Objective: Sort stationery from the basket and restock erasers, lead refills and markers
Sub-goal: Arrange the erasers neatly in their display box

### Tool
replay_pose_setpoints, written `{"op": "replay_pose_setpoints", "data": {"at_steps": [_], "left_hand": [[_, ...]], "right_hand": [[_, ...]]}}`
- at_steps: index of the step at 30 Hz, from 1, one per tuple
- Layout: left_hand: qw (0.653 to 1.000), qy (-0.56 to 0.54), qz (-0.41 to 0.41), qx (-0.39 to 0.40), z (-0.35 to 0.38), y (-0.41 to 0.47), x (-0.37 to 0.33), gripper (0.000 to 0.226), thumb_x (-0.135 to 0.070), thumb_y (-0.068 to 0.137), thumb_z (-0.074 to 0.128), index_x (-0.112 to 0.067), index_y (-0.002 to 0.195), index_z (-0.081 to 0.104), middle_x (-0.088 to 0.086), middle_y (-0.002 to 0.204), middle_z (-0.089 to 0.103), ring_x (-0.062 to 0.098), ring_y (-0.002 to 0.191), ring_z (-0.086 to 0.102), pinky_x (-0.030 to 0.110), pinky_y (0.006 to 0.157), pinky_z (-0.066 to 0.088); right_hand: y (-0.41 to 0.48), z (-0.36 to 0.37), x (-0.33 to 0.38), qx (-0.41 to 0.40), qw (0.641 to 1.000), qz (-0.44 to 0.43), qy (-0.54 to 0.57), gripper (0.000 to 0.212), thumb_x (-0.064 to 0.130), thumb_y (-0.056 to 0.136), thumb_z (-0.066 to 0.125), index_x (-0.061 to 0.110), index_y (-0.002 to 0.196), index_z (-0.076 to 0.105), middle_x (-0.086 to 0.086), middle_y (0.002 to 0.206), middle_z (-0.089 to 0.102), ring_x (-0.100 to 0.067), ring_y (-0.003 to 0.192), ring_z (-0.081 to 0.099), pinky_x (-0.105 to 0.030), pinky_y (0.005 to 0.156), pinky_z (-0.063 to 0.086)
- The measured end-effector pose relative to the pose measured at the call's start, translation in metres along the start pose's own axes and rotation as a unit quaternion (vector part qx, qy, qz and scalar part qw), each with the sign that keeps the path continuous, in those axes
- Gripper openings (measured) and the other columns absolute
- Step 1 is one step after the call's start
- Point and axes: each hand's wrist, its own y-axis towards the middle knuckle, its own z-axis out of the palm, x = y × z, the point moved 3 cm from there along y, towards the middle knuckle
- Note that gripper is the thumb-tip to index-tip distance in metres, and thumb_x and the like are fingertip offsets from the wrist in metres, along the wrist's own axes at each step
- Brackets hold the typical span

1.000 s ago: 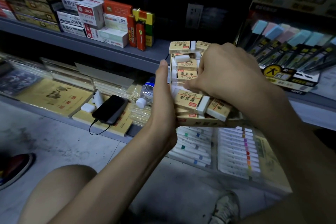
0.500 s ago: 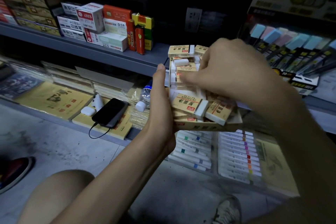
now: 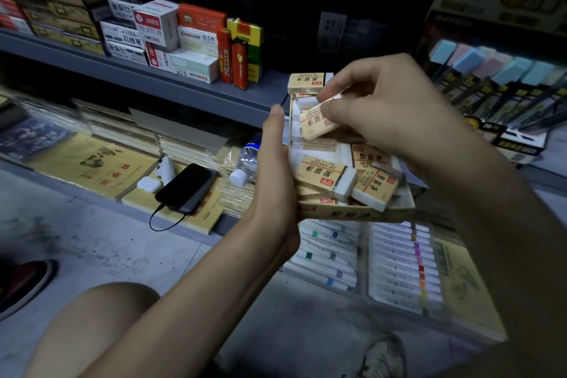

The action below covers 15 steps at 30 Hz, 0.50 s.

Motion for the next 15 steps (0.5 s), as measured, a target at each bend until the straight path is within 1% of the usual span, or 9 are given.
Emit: {"op": "replay_pose_setpoints", "data": {"at_steps": [3, 5, 7, 9, 12, 15], "left_hand": [[1.0, -0.004, -0.002, 0.003, -0.0004, 0.0003, -0.0002, 0.073, -0.069, 0.099, 0.028, -0.016, 0.122, 0.072, 0.008, 0.087, 0.079, 0.022, 0.071, 0.076, 0.028, 0.054, 0.057], [1.0, 0.002, -0.005, 0.004, -0.0013, 0.0003, 0.0006, 0.074, -0.069, 0.099, 0.027, -0.016, 0.12, 0.073, 0.009, 0.089, 0.079, 0.023, 0.072, 0.077, 0.028, 0.054, 0.057], [1.0, 0.003, -0.008, 0.005, -0.0017, -0.0001, 0.0006, 0.074, -0.07, 0.099, 0.026, -0.016, 0.115, 0.074, 0.01, 0.09, 0.079, 0.023, 0.073, 0.077, 0.028, 0.055, 0.057], [1.0, 0.002, -0.007, 0.005, -0.0013, -0.0005, 0.0007, 0.073, -0.07, 0.099, 0.027, -0.017, 0.113, 0.075, 0.01, 0.091, 0.079, 0.023, 0.074, 0.077, 0.029, 0.056, 0.058], [1.0, -0.001, -0.005, 0.005, -0.0005, -0.0009, -0.0001, 0.072, -0.069, 0.099, 0.027, -0.017, 0.115, 0.075, 0.009, 0.092, 0.079, 0.023, 0.075, 0.077, 0.028, 0.056, 0.058], [1.0, -0.003, -0.005, 0.007, -0.0001, -0.0019, -0.0005, 0.073, -0.069, 0.099, 0.027, -0.016, 0.118, 0.074, 0.009, 0.092, 0.079, 0.022, 0.074, 0.077, 0.027, 0.055, 0.057]], "right_hand": [[-0.0001, 0.0044, -0.0063, -0.016, 1.0, 0.004, -0.01, 0.007, 0.028, 0.082, 0.082, 0.029, 0.085, 0.076, 0.003, 0.085, 0.074, -0.013, 0.079, 0.072, -0.04, 0.076, 0.063], [-0.0018, 0.0035, -0.0083, -0.037, 0.999, -0.004, -0.029, 0.013, 0.034, 0.081, 0.084, 0.028, 0.084, 0.073, 0.004, 0.085, 0.072, -0.01, 0.076, 0.071, -0.034, 0.07, 0.061], [-0.0037, 0.0038, -0.0088, -0.062, 0.996, -0.022, -0.062, 0.017, 0.037, 0.081, 0.084, 0.027, 0.08, 0.071, 0.007, 0.083, 0.07, -0.005, 0.074, 0.068, -0.024, 0.061, 0.054], [-0.0055, 0.005, -0.008, -0.083, 0.991, -0.036, -0.093, 0.019, 0.039, 0.082, 0.083, 0.027, 0.077, 0.069, 0.009, 0.08, 0.069, -0.001, 0.072, 0.064, -0.018, 0.058, 0.046], [-0.0069, 0.0065, -0.0064, -0.095, 0.988, -0.052, -0.11, 0.021, 0.038, 0.083, 0.083, 0.025, 0.075, 0.069, 0.01, 0.076, 0.068, -0.001, 0.07, 0.063, -0.016, 0.059, 0.046], [-0.0076, 0.0054, -0.0064, -0.093, 0.988, -0.05, -0.109, 0.019, 0.038, 0.084, 0.082, 0.026, 0.075, 0.069, 0.012, 0.076, 0.067, 0.003, 0.07, 0.061, -0.006, 0.053, 0.04]]}}
